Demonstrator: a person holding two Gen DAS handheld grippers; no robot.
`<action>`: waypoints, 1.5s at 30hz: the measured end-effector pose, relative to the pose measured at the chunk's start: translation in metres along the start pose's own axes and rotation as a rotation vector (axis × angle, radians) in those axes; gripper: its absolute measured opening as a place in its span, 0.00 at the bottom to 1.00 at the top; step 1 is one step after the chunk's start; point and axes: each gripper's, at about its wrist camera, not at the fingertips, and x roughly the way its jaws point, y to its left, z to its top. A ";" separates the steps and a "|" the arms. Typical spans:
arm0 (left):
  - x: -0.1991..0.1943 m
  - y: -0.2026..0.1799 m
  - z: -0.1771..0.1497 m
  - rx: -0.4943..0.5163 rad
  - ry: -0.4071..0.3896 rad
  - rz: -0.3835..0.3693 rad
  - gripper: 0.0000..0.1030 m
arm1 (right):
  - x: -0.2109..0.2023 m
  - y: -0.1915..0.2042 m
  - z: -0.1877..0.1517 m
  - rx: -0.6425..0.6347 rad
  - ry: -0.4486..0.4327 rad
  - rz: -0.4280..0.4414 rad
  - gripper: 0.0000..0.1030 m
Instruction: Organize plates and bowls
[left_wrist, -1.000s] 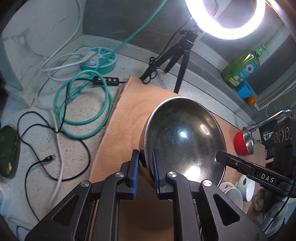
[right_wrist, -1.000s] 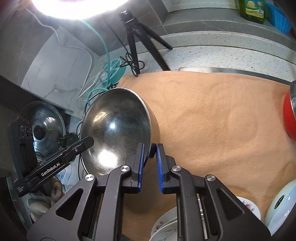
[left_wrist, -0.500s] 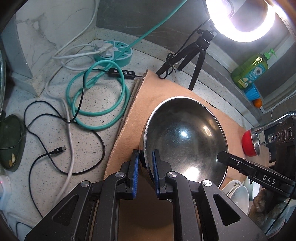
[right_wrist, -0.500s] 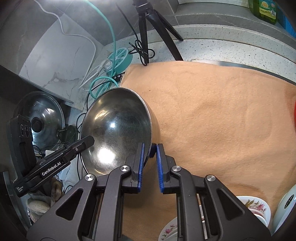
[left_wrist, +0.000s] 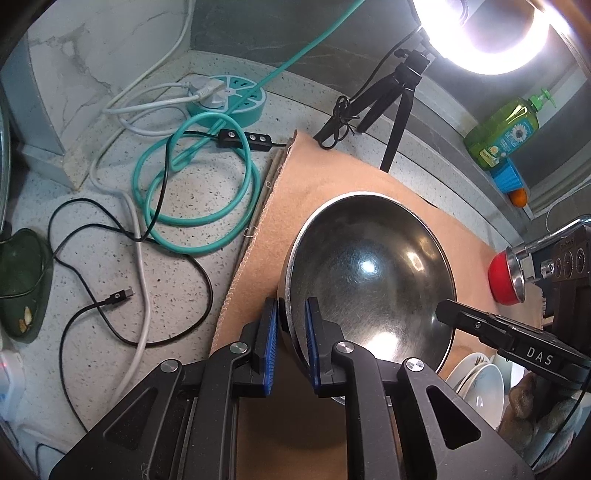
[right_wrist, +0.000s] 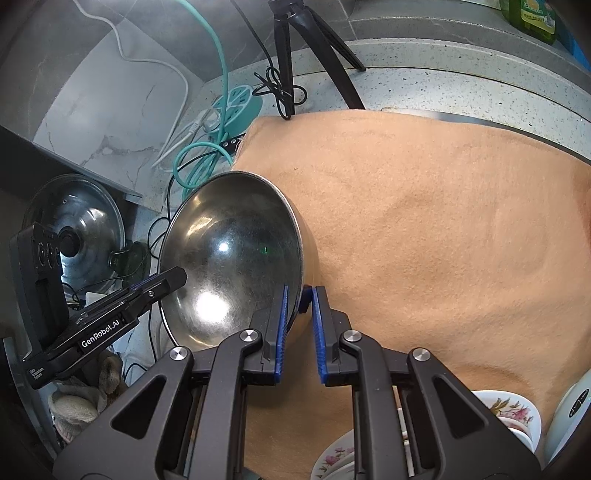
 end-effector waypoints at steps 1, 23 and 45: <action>-0.002 0.000 0.001 0.000 -0.005 0.000 0.13 | -0.002 -0.001 0.000 0.002 -0.008 -0.004 0.13; -0.030 -0.084 0.010 0.118 -0.076 -0.148 0.13 | -0.112 -0.056 -0.022 0.050 -0.220 0.009 0.13; 0.027 -0.256 0.000 0.382 0.064 -0.261 0.13 | -0.211 -0.214 -0.062 0.292 -0.324 -0.092 0.13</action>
